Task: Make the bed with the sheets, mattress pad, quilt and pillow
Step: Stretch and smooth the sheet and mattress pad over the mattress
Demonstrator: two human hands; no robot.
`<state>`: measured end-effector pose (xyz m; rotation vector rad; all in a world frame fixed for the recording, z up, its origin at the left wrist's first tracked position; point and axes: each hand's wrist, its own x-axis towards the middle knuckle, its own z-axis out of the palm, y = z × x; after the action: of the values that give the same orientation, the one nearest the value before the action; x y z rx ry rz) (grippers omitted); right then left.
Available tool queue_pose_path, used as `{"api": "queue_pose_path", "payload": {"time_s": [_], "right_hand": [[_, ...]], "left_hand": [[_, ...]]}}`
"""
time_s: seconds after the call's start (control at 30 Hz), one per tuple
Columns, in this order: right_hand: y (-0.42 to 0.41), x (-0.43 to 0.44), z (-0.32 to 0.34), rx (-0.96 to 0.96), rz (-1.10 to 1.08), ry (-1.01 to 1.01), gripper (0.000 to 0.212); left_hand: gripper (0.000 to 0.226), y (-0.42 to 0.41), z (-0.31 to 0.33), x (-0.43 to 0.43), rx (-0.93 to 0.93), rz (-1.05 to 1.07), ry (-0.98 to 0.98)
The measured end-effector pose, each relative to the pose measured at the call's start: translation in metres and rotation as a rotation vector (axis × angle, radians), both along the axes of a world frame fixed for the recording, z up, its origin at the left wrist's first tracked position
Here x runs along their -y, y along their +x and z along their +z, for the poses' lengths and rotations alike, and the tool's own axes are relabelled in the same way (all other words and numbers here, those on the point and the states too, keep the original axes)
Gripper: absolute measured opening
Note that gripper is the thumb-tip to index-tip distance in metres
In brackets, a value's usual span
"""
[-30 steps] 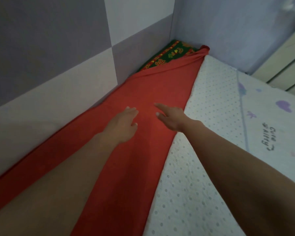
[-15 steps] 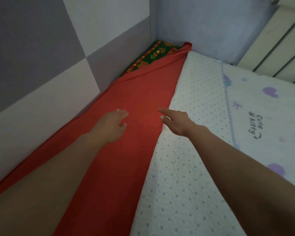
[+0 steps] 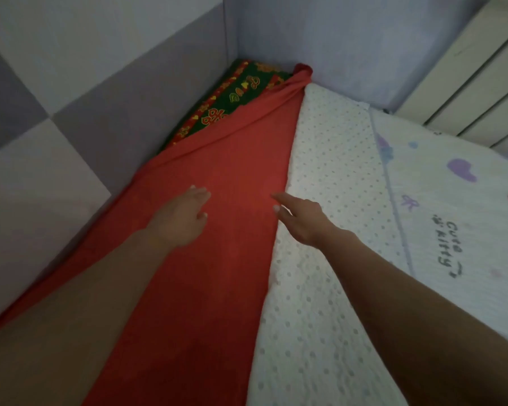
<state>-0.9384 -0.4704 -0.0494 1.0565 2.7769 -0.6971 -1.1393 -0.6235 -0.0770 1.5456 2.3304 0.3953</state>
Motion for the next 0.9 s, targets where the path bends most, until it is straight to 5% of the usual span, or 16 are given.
{"api": "queue_pose_path", "payload": {"time_s": [0.3, 0.43, 0.9], "right_hand": [[-0.167, -0.124, -0.122, 0.128, -0.060, -0.028, 0.061], [-0.214, -0.159, -0.170, 0.231, -0.082, 0.024, 0.070], [-0.223, -0.201, -0.190, 0.214, -0.020, 0.197, 0.095]], "left_hand": [[0.063, -0.149, -0.108, -0.125, -0.203, -0.003, -0.247], [0.069, -0.174, -0.147, -0.142, -0.335, 0.043, -0.117], [0.069, -0.173, -0.155, -0.154, -0.327, 0.030, -0.106]]}}
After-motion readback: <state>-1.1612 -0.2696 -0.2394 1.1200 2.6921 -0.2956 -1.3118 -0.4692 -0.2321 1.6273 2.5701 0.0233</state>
